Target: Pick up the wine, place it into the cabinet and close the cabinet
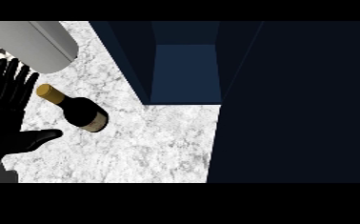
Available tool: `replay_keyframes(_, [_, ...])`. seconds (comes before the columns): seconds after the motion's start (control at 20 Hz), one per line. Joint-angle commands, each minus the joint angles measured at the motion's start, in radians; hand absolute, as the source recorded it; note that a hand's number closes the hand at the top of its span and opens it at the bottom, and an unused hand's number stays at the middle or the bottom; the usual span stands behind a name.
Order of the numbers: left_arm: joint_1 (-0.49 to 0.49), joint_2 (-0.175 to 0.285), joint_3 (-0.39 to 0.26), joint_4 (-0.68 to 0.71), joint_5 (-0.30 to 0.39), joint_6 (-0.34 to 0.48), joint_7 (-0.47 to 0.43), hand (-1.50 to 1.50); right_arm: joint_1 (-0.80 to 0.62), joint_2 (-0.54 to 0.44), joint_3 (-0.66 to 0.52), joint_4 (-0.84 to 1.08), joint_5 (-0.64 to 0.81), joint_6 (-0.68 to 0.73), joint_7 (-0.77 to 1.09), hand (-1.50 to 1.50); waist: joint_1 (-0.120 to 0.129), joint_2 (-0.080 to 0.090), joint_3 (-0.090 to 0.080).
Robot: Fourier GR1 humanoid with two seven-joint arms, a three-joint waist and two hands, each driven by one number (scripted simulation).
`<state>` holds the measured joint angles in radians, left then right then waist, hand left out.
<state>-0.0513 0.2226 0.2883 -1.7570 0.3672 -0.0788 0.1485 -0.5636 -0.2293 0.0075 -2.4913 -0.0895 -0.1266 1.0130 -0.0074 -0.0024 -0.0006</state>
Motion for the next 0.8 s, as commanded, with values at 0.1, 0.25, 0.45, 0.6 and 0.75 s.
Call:
replay_keyframes(0.1, [0.044,-0.011,0.021,0.106,-0.026,-0.043,-0.104,-1.5,-0.039,-0.026,-0.058,-0.112,-0.11,-0.015,0.103,-1.5,0.003,-0.001,0.0])
replay_keyframes(0.25, [0.006,-0.02,0.007,0.185,-0.067,-0.037,-0.159,-1.5,-0.076,-0.028,-0.06,-0.072,-0.115,-0.018,0.102,-1.5,0.002,0.0,0.0])
replay_keyframes(0.45, [0.069,-0.052,-0.006,0.247,-0.082,-0.087,-0.264,-1.5,0.004,-0.004,0.002,-0.166,-0.053,-0.037,0.129,-1.5,0.001,-0.002,0.0])
replay_keyframes(0.6, [0.001,0.0,0.042,0.435,-0.079,-0.139,-0.346,-1.5,-0.021,0.017,0.026,-0.118,-0.039,-0.045,0.085,-1.5,-0.001,0.001,0.0])
replay_keyframes(0.75, [-0.012,-0.013,0.023,0.521,-0.114,-0.143,-0.395,-1.5,-0.071,-0.033,-0.05,-0.114,-0.115,-0.025,0.129,-1.5,-0.005,0.0,0.0])
